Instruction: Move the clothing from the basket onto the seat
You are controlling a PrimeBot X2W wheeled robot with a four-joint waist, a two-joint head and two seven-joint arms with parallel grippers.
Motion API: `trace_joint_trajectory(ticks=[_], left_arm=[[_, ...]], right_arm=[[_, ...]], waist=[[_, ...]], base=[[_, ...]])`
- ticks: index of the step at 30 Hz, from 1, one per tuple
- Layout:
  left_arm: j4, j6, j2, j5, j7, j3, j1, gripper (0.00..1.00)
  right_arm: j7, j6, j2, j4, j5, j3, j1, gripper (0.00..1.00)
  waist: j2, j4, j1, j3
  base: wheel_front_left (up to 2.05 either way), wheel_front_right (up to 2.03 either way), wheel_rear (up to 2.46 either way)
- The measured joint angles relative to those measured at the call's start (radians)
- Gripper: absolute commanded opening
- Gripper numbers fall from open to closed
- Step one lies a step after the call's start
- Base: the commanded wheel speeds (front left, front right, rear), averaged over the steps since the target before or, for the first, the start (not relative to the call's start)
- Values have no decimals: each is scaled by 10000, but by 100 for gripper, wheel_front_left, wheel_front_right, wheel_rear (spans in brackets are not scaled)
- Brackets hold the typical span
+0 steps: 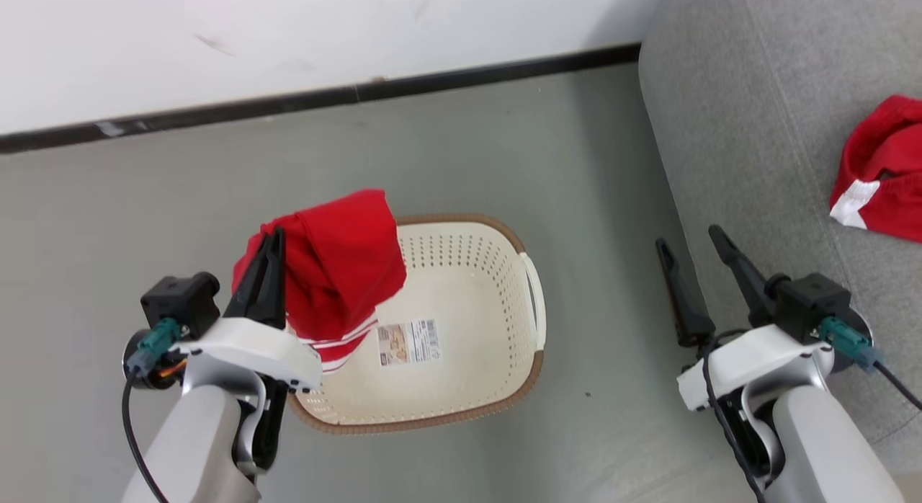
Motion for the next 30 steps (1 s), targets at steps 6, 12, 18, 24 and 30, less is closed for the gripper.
trace_joint_trajectory(ticks=[6, 12, 18, 24, 30], left_arm=[[-36, -10, -33, -25, -71, -82, 419, 0], [-169, -58, -69, -96, -71, -242, 736, 0], [-313, -140, -75, -107, 40, -477, 965, 0], [-569, -234, -61, -48, 199, -748, 1083, 0], [-867, -412, -61, 27, 500, -1162, 1139, 0]], right_arm=[[0, 0, 0, 125, -79, -90, 558, 100], [0, 0, 2, 153, -98, -159, 1001, 100], [0, 0, 8, 203, -107, 17, 1438, 100], [0, 0, 8, 194, -102, 408, 1660, 100], [0, 0, 4, 67, -58, 1264, 1799, 100]], waist=[[0, 204, 0, -782], [0, 388, 0, -1515], [0, 563, 0, -2174], [0, 733, 0, -2745], [0, 923, 0, -3201]], base=[[0, 0, 0], [0, 0, 0], [0, 0, 0], [0, 0, 0], [0, 0, 0]])
